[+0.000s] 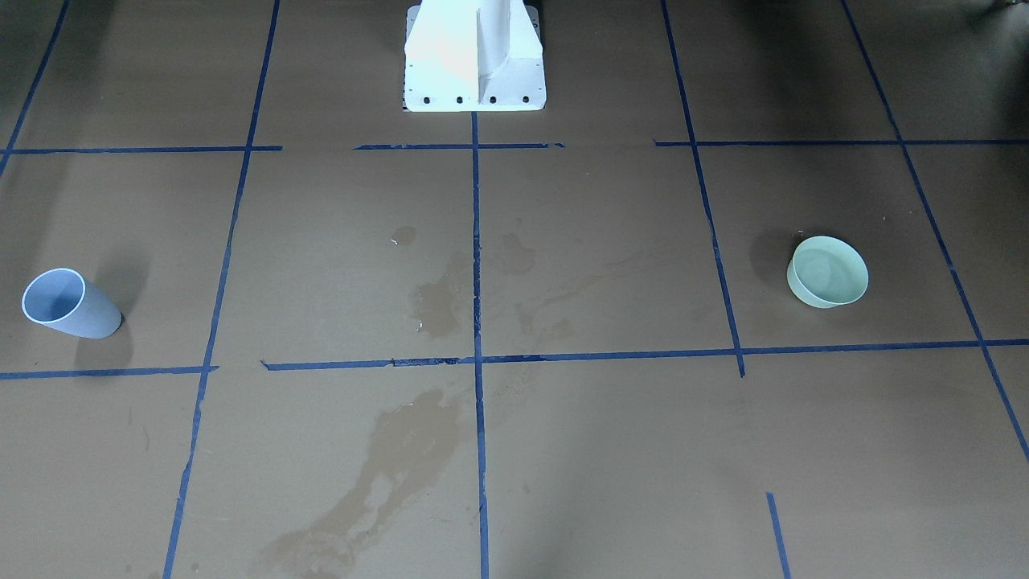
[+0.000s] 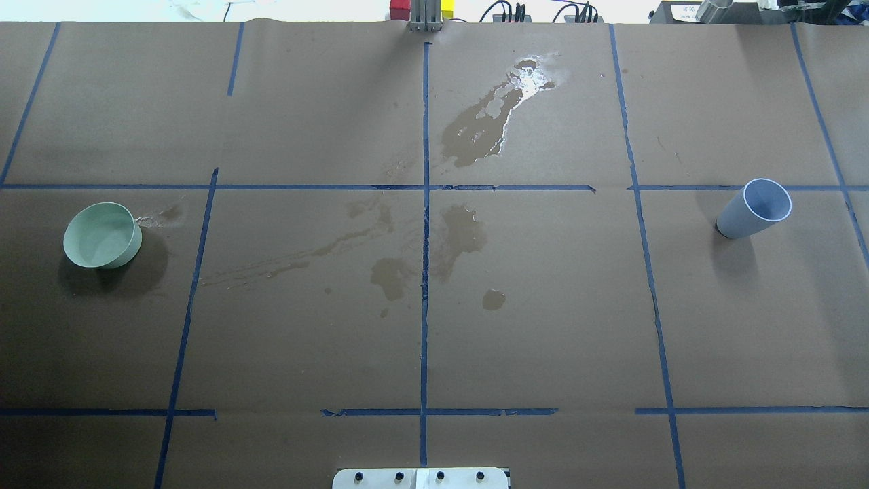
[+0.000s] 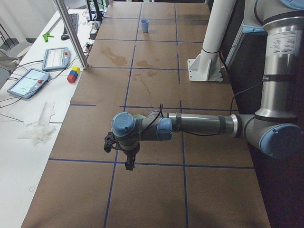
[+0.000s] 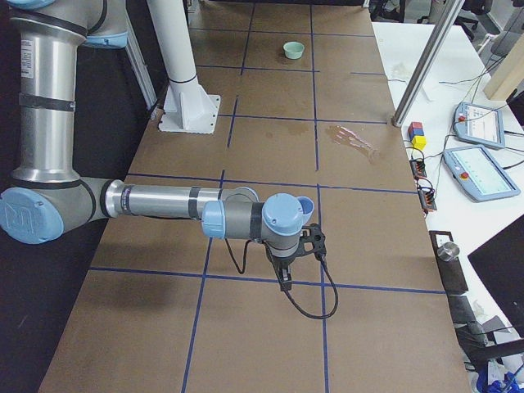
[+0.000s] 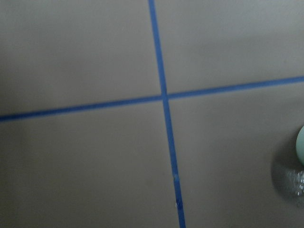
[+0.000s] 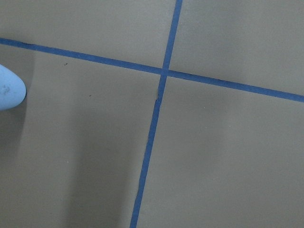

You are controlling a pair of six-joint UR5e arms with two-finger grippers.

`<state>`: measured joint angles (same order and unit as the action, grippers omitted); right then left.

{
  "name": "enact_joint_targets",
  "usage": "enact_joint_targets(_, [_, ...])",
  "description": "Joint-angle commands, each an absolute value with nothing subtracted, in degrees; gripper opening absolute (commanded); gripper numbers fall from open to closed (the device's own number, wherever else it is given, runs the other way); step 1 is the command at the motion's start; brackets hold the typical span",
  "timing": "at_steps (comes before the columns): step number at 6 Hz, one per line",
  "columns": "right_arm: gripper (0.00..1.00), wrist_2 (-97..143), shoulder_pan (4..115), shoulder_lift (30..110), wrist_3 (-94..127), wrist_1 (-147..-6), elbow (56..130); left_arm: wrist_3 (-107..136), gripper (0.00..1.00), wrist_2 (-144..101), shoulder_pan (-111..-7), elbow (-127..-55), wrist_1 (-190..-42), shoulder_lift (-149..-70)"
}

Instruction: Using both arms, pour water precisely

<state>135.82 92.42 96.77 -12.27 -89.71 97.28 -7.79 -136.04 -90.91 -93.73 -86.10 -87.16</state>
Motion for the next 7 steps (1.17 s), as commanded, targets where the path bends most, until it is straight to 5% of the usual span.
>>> enact_joint_targets(1, [1.0, 135.7, 91.67, 96.68, -12.04, -89.65, 97.21, -8.0, 1.0, -136.49, -90.88, -93.09, -88.66, -85.61])
enact_joint_targets(7, [1.0, 135.79, 91.67, 96.68, -12.13, -89.65, 97.21, -7.73, 1.0, -136.41, -90.88, -95.01, -88.86, -85.61])
